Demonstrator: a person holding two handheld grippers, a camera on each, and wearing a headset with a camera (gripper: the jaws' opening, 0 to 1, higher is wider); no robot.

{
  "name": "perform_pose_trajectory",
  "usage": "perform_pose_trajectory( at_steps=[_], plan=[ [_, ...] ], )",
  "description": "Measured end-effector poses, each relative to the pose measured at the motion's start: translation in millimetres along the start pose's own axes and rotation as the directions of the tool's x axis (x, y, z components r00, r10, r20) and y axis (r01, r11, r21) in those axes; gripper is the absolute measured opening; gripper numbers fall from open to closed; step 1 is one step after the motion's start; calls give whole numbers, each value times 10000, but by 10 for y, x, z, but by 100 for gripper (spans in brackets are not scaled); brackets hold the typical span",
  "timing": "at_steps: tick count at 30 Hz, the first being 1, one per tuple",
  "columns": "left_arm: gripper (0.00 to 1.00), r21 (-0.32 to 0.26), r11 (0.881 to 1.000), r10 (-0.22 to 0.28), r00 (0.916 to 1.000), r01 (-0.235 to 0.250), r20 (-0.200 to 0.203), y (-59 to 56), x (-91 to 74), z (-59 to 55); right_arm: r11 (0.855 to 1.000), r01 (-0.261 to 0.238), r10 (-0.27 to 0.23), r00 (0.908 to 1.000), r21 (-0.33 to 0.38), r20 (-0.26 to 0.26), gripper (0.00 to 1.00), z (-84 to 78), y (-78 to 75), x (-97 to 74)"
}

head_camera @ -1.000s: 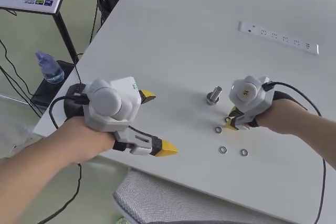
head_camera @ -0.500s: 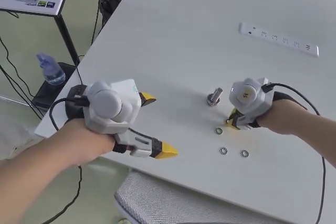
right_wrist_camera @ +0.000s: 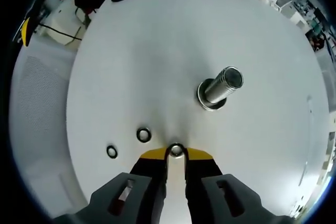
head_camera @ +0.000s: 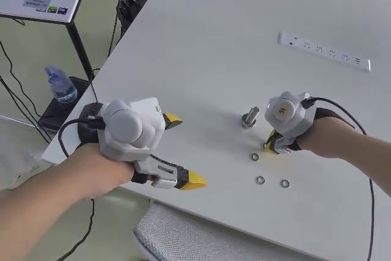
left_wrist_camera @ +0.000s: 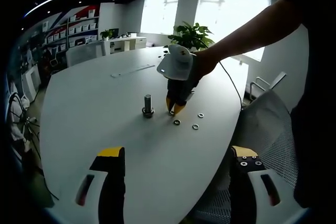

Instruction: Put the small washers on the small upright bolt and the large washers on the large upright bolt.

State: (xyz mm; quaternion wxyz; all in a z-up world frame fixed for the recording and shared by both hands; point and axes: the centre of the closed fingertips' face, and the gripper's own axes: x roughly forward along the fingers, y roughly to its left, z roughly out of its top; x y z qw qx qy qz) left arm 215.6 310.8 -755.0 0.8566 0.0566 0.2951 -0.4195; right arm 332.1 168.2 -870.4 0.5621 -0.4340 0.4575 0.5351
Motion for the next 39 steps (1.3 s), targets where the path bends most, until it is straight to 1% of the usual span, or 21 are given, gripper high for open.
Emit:
perform_pose_trajectory(
  at_steps=[7,10,12,15,18,21,24,26,31,37,39],
  plan=[
    [82,61,10000,22,10000,-23,51,22,1,5,9998,-109,110,9999,173,-52,12,1,23,-1],
    [84,58,9999,141,9999,-142,98,42,2,21,9998,-72,74,9999,194,-76,12,-5,19,-15],
    [84,18,10000,83,9999,-83,121,25,6,34,9996,-74,75,10000,283,-26,12,-3,9,-41],
    [84,78,9999,144,9998,-144,113,18,16,42,9992,-72,72,10000,400,-3,12,-4,-14,-82],
    [88,109,9997,205,9997,-206,115,18,27,39,9988,-65,65,10000,475,20,12,-2,-31,-120],
    [92,163,9992,368,9993,-369,91,36,38,27,9983,-121,116,9999,571,94,12,4,-19,-166],
    [92,292,9989,361,9993,-361,27,29,44,19,9983,-146,139,9998,560,124,12,10,13,-216],
    [92,387,9987,344,9994,-343,-14,23,48,17,9982,-247,239,9996,543,160,12,14,45,-248],
    [93,449,9983,370,9993,-368,-39,30,60,21,9975,-356,349,9993,614,138,12,-27,84,-322],
    [94,547,9978,372,9993,-366,-98,27,77,31,9959,-280,259,9994,858,249,12,-89,47,-443],
    [94,609,9975,375,9992,-367,-122,25,77,36,9941,-388,359,9989,1009,303,12,-127,13,-460]
  ],
)
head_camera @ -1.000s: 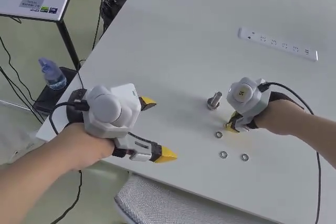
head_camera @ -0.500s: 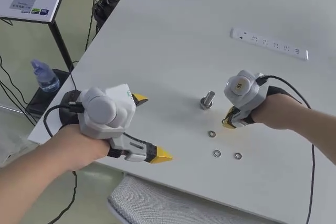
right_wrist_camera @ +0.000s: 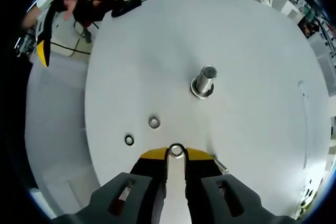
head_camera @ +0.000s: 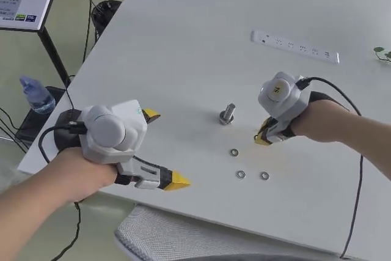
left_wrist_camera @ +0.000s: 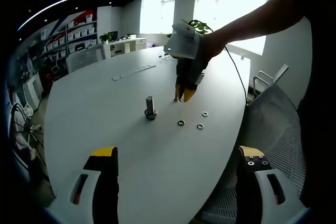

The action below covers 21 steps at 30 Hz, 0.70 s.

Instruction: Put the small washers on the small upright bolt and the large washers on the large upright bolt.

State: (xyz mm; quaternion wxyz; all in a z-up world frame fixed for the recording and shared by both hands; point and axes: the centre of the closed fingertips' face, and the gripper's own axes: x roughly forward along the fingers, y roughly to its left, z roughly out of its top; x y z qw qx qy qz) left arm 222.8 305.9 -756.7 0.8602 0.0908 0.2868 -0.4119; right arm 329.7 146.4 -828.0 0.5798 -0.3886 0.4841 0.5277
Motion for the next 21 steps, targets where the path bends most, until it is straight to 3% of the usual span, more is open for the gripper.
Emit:
perform_pose_trajectory(
  at_steps=[5,11,21],
  plan=[
    [93,-56,10000,33,10000,-33,-88,10,-3,-12,9998,158,-158,9999,94,40,12,-78,-6,-88],
    [99,-370,9993,3,9998,4,188,32,-2,9,9994,245,-245,9997,259,-7,12,-242,-79,-130],
    [100,-364,9992,-139,9999,142,91,-77,21,26,9959,551,-550,9985,720,-32,12,-437,-199,-307]
  ],
)
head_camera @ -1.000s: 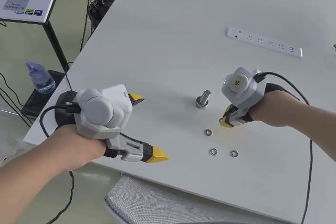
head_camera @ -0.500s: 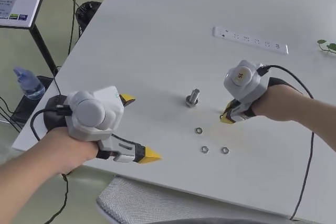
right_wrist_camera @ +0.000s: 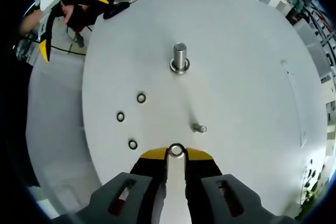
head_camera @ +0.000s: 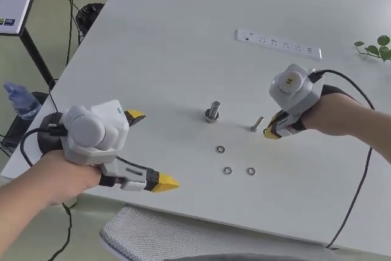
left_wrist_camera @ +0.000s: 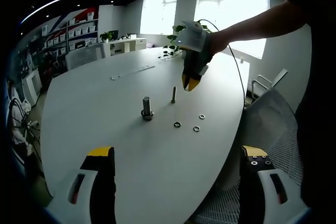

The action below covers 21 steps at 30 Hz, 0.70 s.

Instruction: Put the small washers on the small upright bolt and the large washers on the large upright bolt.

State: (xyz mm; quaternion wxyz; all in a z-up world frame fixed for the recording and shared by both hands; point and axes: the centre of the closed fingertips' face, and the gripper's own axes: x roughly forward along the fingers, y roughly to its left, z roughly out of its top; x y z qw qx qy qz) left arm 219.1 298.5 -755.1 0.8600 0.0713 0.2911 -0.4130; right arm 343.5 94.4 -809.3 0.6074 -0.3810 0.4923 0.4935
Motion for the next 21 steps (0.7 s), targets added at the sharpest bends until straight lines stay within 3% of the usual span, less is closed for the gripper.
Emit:
perform_pose_trajectory(
  at_steps=[3,12,21],
  plan=[
    [100,-37,9995,304,9994,-305,-166,38,-5,-26,9999,140,-140,9999,0,22,12,-1,-69,-48],
    [100,-171,9993,328,9994,-329,-64,30,-13,-19,9991,380,-386,9986,165,360,12,76,-255,-99],
    [99,-134,9996,267,9994,-264,223,48,-23,25,9990,446,-445,9981,-14,429,12,176,-295,-64]
  ],
)
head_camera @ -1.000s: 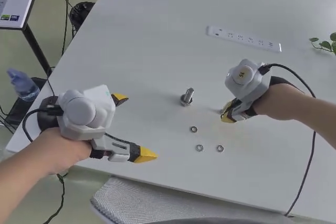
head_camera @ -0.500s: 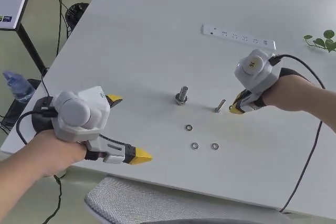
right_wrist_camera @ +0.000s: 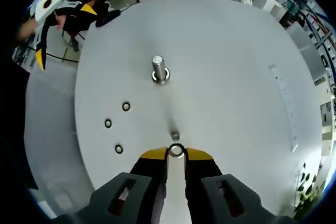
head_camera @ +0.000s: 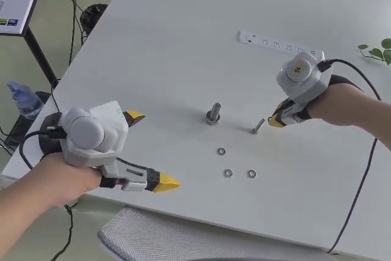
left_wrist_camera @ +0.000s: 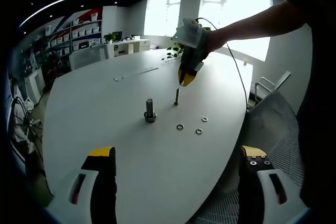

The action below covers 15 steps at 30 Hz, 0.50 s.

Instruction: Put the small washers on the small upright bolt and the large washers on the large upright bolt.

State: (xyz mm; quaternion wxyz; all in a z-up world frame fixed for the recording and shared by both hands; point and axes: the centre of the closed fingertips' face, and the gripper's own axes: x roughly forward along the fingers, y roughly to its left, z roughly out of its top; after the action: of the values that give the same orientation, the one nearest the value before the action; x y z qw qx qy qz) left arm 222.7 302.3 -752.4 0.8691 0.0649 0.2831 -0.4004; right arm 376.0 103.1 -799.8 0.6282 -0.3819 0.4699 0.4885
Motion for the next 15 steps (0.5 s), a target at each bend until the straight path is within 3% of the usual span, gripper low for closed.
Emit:
perform_pose_trajectory(
  at_steps=[15],
  plan=[
    [99,-22,10000,35,10000,-35,-71,15,17,-35,9999,-93,93,9999,-121,-51,12,59,-33,118]
  ],
)
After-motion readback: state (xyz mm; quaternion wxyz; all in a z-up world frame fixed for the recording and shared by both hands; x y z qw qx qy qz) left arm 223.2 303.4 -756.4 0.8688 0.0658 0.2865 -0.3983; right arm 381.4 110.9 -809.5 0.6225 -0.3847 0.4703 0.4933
